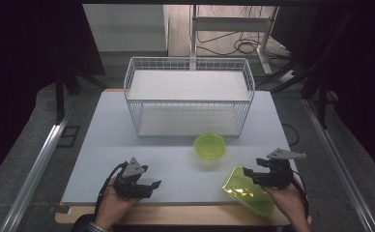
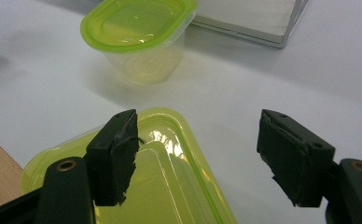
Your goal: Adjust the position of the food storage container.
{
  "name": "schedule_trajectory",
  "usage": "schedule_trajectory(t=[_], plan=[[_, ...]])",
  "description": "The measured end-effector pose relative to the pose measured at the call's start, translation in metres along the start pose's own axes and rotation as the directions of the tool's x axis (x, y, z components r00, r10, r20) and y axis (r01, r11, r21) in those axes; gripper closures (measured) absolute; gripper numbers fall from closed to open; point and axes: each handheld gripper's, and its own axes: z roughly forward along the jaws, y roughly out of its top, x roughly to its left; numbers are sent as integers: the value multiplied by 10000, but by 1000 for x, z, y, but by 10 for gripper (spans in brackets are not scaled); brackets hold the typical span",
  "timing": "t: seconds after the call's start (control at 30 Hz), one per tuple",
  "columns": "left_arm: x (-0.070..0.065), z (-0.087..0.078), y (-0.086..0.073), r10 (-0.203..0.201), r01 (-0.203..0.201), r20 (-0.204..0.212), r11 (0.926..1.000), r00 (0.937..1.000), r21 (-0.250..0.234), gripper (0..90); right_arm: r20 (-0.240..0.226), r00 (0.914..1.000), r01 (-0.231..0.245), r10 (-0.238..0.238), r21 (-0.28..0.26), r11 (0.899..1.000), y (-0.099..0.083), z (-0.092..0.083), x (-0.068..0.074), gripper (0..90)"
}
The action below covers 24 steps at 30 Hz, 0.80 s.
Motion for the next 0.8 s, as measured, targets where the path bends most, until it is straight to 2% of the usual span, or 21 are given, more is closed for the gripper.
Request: schedule_trajectory(t=[0.1, 0.23, 0.27, 0.3, 0.33, 0.4, 0.47, 0.5, 0.53, 0.57, 0.6, 0.63, 0.67, 0.7, 0.73, 0.77, 0.8], plan=[[0, 3, 3, -28, 28, 30, 10000, 10000, -20, 457, 2, 10000, -6, 6, 24, 10000, 0, 1, 0, 297], [0, 14, 12, 0, 1, 266, 10000, 9996, -7, 675, 5, 10000, 75, -75, 54, 10000, 0, 2, 1, 299], [0, 18, 16, 90, -91, 360, 10000, 9993, 26, 675, -19, 10000, 93, -93, 85, 9999, 0, 2, 1, 303], [-1, 23, 20, 171, -173, 439, 9998, 9989, 43, 754, -7, 9999, 172, -171, 120, 9998, 0, 3, 2, 318], [-1, 23, 20, 171, -173, 439, 9998, 9989, 43, 775, -7, 9999, 172, -171, 120, 9998, 0, 3, 2, 318], [-2, 25, 22, 195, -200, 543, 9998, 9983, 89, 783, -110, 9996, 263, -261, 181, 9995, 1, 2, 3, 384], [-4, 23, 20, 220, -228, 523, 9996, 9984, 148, 761, -265, 9988, 413, -407, 227, 9989, 3, 1, 4, 503], [-4, 23, 20, 220, -228, 523, 9996, 9984, 148, 722, -265, 9988, 413, -407, 227, 9989, 3, 1, 4, 503], [-4, 19, 17, 136, -139, 475, 9999, 9988, 65, 642, -306, 9975, 642, -635, 228, 9977, 7, 0, 6, 627], [-4, 19, 17, 136, -139, 475, 9999, 9988, 65, 572, -306, 9975, 642, -635, 228, 9977, 7, 0, 6, 627], [-4, 16, 14, 28, -29, 346, 10000, 9994, 25, 502, -583, 9946, 873, -858, 237, 9959, 13, 1, 8, 732], [-4, 16, 14, 28, -29, 346, 10000, 9994, 25, 467, -583, 9946, 873, -858, 237, 9959, 13, 1, 8, 732], [-5, 14, 10, -30, 29, 210, 10000, 9998, 20, 410, -861, 9901, 1135, -1106, 290, 9931, 18, 5, 12, 818], [-5, 14, 10, -30, 29, 210, 10000, 9998, 20, 368, -861, 9901, 1135, -1106, 290, 9931, 18, 5, 12, 818], [-5, 12, 8, 21, -21, 97, 10000, 10000, 32, 368, -923, 9883, 1255, -1218, 352, 9915, 20, 7, 13, 842], [-6, 11, 7, 85, -85, -15, 10000, 10000, 2, 280, -1081, 9827, 1572, -1502, 589, 9858, 26, 17, 16, 879], [-6, 9, 6, 132, -133, -155, 9999, 9998, -53, 280, -1081, 9827, 1572, -1502, 589, 9858, 26, 17, 16, 879]])
